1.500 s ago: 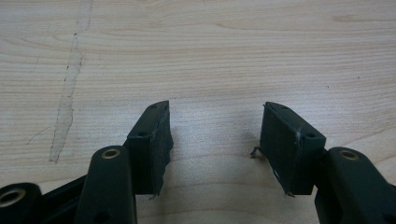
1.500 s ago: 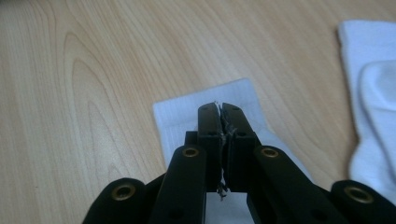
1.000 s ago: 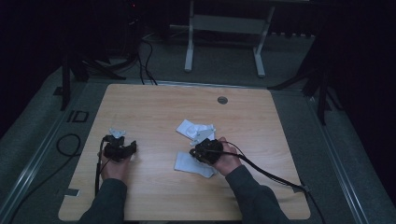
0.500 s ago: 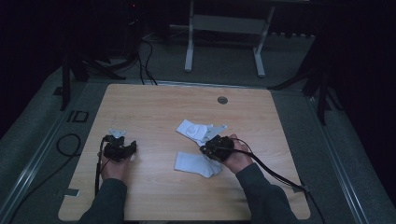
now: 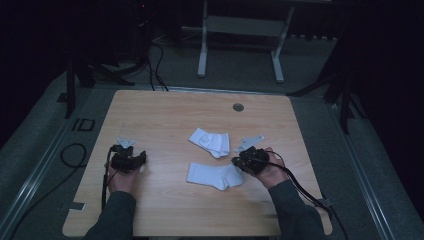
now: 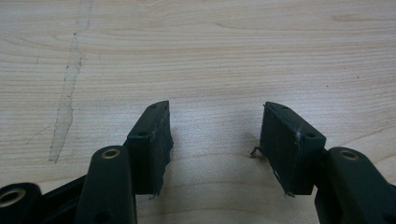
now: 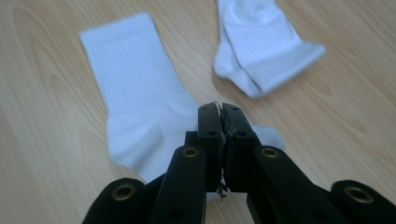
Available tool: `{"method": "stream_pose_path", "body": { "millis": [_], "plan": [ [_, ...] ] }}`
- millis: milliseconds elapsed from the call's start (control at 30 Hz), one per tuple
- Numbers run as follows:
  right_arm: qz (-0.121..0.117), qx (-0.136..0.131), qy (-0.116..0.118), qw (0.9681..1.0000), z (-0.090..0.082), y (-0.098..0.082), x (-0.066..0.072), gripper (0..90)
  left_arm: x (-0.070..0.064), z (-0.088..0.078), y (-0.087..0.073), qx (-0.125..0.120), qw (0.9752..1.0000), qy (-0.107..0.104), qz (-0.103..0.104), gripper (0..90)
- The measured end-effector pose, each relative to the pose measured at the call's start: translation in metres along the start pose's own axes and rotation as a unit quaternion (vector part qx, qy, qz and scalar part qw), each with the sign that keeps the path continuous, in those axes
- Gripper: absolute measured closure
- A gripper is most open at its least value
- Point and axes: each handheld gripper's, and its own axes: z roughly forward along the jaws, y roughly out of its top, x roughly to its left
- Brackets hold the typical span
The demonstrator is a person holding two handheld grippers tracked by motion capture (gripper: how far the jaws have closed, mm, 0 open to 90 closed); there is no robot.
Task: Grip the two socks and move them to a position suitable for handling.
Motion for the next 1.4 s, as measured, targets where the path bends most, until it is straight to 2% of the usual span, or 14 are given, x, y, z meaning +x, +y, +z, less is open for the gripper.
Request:
{"method": "stream_pose_path", "body": {
  "millis": [167, 233, 367, 467, 567, 667, 733, 767, 833, 933, 1100, 1200, 1367, 1400],
  "plan": [
    [0.013, 0.008, -0.007, 0.9999, 0.0, -0.015, -0.009, 86.7, 0.0, 0.0, 0.0, 0.0, 1.0, 0.0, 0.0, 43.5],
    [0.025, 0.016, -0.011, 0.9995, -0.003, -0.03, -0.016, 86.3, 0.0, 0.0, 0.0, 0.0, 1.0, 0.0, 0.0, 43.5],
    [0.036, 0.023, -0.024, 0.9988, -0.01, -0.044, -0.025, 82.6, 0.0, 0.0, 0.0, 0.0, 1.0, 0.0, 0.0, 43.5],
    [0.051, 0.014, -0.046, 0.9975, -0.021, -0.051, -0.033, 76.4, 0.0, 0.0, 0.0, 0.0, 1.0, 0.001, 0.0, 43.5],
    [0.057, -0.002, -0.047, 0.9973, -0.032, -0.05, -0.035, 76.0, 0.0, 0.0, 0.0, -0.001, 1.0, 0.001, -0.001, 43.5],
    [0.04, 0.003, -0.036, 0.9985, -0.028, -0.046, -0.028, 80.7, 0.0, 0.0, -0.001, -0.001, 1.0, 0.002, -0.001, 43.4],
    [0.026, 0.015, -0.028, 0.9992, -0.019, -0.043, -0.021, 88.4, 0.0, 0.0, -0.001, -0.001, 1.0, 0.001, 0.0, 43.4],
    [0.02, 0.022, -0.022, 0.9993, -0.014, -0.042, -0.016, 89.4, 0.0, 0.0, -0.001, -0.001, 1.0, 0.001, 0.0, 43.4],
    [0.002, 0.043, -0.016, 0.999, 0.0, -0.041, -0.007, 89.6, 0.0, 0.0, -0.001, -0.001, 1.0, 0.001, 0.0, 43.4],
    [-0.009, 0.058, -0.001, 0.9983, 0.016, -0.04, 0.002, 89.6, 0.0, 0.0, -0.001, -0.001, 1.0, 0.0, 0.001, 43.4],
    [-0.013, 0.075, 0.016, 0.997, 0.035, -0.044, 0.011, 89.8, 0.0, 0.0, -0.001, -0.001, 1.0, 0.0, 0.001, 43.3],
    [-0.013, 0.065, 0.02, 0.9976, 0.039, -0.044, 0.015, 89.9, 0.0, 0.0, -0.001, 0.0, 1.0, 0.001, 0.0, 43.3],
    [-0.024, 0.064, 0.023, 0.9974, 0.042, -0.038, 0.02, 89.9, 0.0, 0.0, -0.001, -0.001, 1.0, 0.002, 0.0, 43.3],
    [-0.029, 0.061, 0.03, 0.9973, 0.046, -0.034, 0.026, 89.8, 0.0, 0.0, -0.001, -0.001, 1.0, 0.002, 0.0, 43.3]
  ]
}}
